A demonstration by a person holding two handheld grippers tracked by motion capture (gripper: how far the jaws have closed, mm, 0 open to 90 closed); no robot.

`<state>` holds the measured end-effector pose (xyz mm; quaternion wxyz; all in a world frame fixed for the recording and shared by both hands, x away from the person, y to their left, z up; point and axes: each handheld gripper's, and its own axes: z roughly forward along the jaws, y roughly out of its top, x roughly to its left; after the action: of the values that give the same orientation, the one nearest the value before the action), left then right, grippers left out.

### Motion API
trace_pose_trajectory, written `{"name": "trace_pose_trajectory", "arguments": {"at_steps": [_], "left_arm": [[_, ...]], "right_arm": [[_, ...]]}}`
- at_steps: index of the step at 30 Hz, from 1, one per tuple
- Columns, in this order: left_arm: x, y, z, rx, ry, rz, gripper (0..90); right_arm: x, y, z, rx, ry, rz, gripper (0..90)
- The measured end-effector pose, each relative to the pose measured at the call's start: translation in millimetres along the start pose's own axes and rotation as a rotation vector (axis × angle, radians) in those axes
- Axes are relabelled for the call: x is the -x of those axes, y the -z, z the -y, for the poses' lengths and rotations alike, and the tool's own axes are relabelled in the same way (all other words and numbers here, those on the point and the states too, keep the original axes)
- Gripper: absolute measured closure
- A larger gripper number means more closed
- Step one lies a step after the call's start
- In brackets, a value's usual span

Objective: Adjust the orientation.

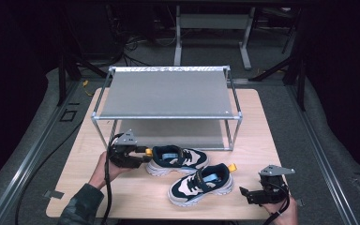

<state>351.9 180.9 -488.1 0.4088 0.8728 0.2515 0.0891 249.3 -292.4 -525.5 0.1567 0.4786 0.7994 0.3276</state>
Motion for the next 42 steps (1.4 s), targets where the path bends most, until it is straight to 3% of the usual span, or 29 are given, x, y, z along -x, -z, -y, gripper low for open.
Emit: {"name": "trace_pose_trajectory", "arguments": {"at_steps": [2,14,29,38,42], "left_arm": [[0.2,-1.3,1.9,0.0,-0.015,0.003,67.2],[1.3,-0.5,5.0,0.009,-0.036,0.003,84.7],[5.1,7.3,15.1,0.018,-0.047,0.002,89.2],[5.4,26.7,32.5,0.021,-0.021,-0.004,89.2],[6.8,37.5,40.0,0.011,-0.02,-0.028,89.2]], "right_arm": [[0.5,1.3,1.2,0.003,-0.009,0.01,3.9],[0.6,-0.1,0.1,-0.003,-0.011,0.027,5.6],[0.3,0.7,-0.6,0.0,-0.016,0.039,5.9],[-0.4,-1.1,-1.2,0.005,-0.027,0.042,5.9],[-1.7,-3.4,-2.8,0.001,-0.023,0.04,6.0]]}}
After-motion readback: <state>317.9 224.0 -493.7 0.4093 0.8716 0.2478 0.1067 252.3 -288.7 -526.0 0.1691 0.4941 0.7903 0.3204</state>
